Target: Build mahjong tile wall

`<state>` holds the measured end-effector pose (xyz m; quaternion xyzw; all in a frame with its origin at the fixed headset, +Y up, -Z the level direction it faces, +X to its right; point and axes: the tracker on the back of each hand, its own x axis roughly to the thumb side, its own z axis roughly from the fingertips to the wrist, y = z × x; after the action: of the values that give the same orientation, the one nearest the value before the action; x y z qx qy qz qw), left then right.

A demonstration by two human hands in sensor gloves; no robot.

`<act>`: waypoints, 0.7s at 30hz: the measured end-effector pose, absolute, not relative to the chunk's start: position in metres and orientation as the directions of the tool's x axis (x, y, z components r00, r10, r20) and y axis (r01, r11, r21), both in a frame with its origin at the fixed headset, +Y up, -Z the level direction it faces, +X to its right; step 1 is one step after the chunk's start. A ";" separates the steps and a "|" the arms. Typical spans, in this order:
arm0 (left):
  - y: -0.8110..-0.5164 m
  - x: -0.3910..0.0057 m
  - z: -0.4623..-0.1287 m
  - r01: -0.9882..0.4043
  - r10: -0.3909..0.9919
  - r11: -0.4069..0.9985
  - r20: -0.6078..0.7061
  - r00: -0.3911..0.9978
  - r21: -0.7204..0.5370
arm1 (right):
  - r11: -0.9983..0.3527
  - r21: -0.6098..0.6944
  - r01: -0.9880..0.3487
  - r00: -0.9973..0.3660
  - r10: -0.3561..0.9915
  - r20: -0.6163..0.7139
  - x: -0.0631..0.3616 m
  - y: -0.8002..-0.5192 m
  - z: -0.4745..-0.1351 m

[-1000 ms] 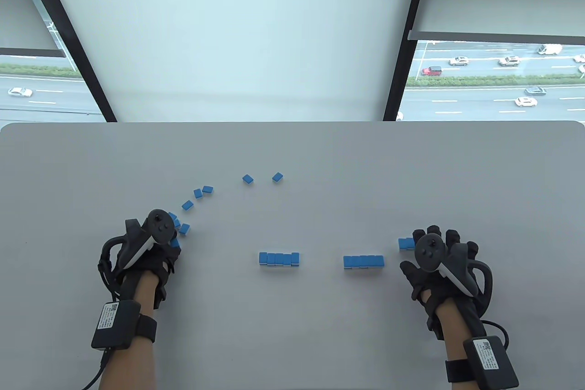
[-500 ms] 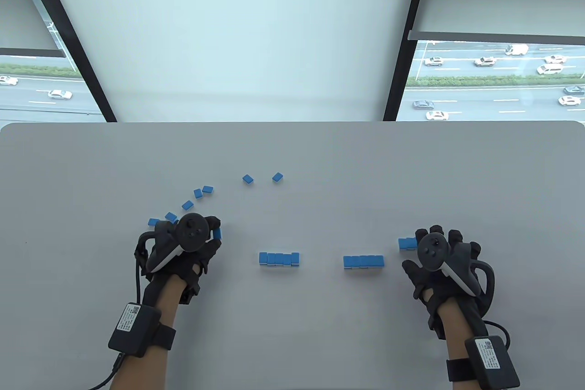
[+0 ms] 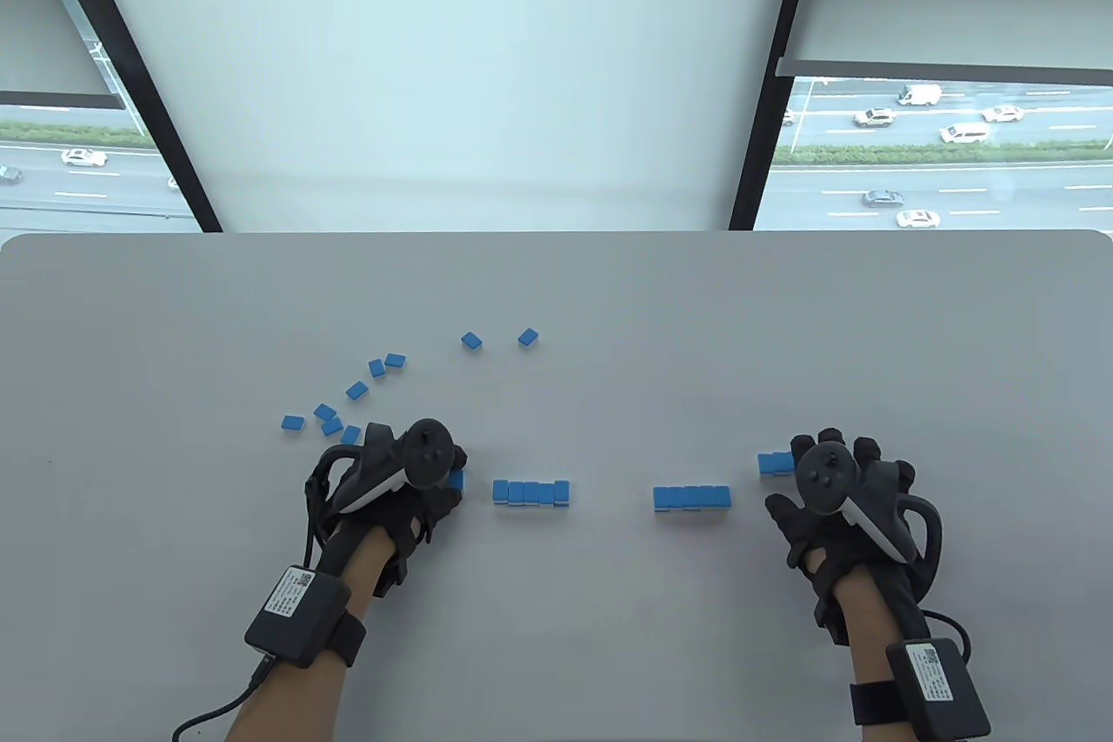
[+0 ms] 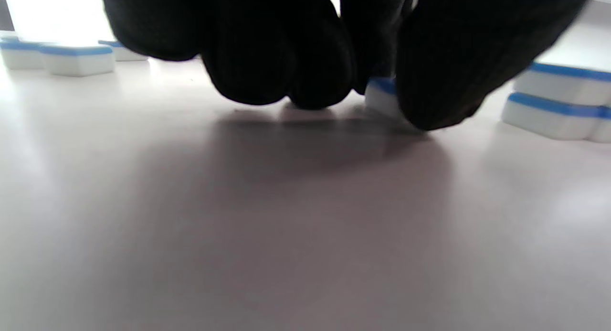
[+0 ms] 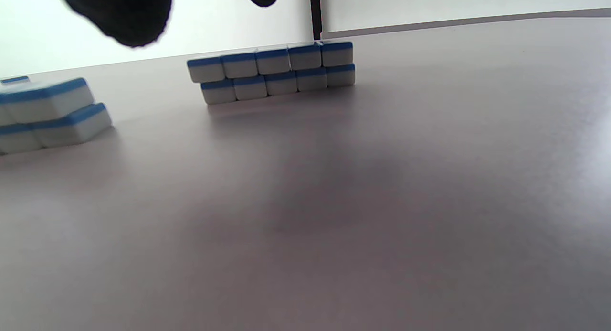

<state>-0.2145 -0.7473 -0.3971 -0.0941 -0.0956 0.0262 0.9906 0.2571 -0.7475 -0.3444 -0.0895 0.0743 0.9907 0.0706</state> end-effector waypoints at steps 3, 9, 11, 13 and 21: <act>-0.725 -0.235 -0.401 -0.126 0.142 0.985 0.145 0.979 -0.115 | -0.978 0.132 -0.159 -0.973 0.134 -0.186 0.257 -0.747 -0.344; -0.690 -0.279 -0.412 -0.230 0.228 0.972 0.030 0.973 0.055 | -0.978 0.120 -0.173 -0.971 0.148 -0.189 0.260 -0.745 -0.345; -0.691 -0.290 -0.420 -0.186 0.187 0.981 -0.018 0.982 0.054 | -0.977 0.121 -0.173 -0.970 0.148 -0.193 0.261 -0.745 -0.345; -0.699 -0.296 -0.427 -0.141 0.142 0.990 -0.046 0.989 0.028 | -0.977 0.124 -0.172 -0.970 0.146 -0.196 0.262 -0.746 -0.344; -0.741 -0.305 -0.434 -0.016 -0.002 0.985 -0.103 0.995 -0.171 | -0.978 0.122 -0.167 -0.970 0.141 -0.200 0.262 -0.745 -0.344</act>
<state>-0.3054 -0.7410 -0.4343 -0.0860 0.0516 0.0034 0.9950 0.2617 -0.7445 -0.3439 -0.0956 0.0691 0.9900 0.0778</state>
